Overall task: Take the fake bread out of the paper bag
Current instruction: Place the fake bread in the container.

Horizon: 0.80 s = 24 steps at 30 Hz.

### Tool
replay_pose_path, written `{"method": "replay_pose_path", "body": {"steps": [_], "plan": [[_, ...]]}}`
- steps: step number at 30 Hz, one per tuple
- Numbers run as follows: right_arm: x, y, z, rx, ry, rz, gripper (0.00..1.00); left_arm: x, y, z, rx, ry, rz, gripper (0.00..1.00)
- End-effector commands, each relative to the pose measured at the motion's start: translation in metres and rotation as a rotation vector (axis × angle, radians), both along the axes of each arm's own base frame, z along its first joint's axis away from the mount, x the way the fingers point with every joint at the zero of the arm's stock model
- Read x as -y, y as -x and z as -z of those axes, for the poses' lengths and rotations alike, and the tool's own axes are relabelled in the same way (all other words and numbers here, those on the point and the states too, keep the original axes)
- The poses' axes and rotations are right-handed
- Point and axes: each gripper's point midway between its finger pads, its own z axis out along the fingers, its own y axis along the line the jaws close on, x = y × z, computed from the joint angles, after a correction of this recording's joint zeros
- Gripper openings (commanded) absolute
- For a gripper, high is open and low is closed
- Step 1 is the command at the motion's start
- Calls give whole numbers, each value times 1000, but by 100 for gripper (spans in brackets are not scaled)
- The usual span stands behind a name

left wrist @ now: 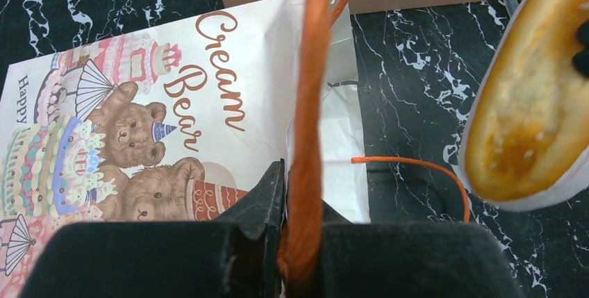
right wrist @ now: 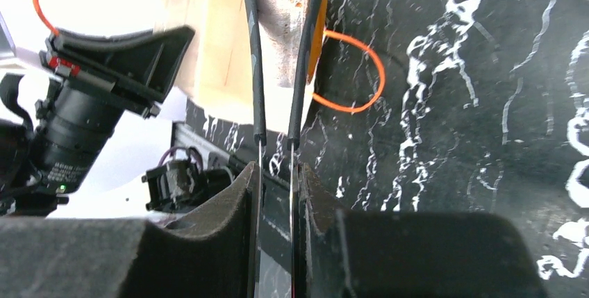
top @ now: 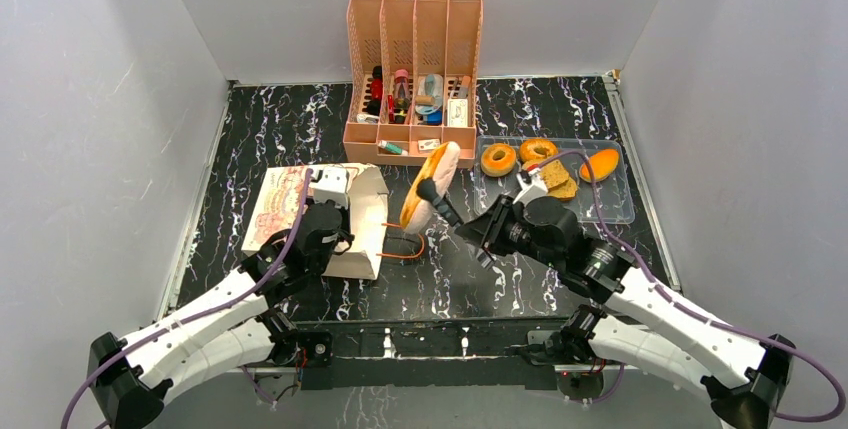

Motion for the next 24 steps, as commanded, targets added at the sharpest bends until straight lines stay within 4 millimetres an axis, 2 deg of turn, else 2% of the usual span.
{"method": "replay_pose_path", "body": {"steps": [1,5,13,21,24], "plan": [[31,-28,-50,157,-9,190,2,1,-2,-26,52,70,-13,0],[50,-39,-53,190,30,296,3,4,0,-28,51,77,13,0],[87,-62,-40,245,166,466,5,7,5,-32,57,99,53,0],[109,-88,-22,219,201,553,7,2,12,-41,73,116,61,0],[112,-98,-10,205,210,536,6,1,14,-44,79,132,66,0]]}}
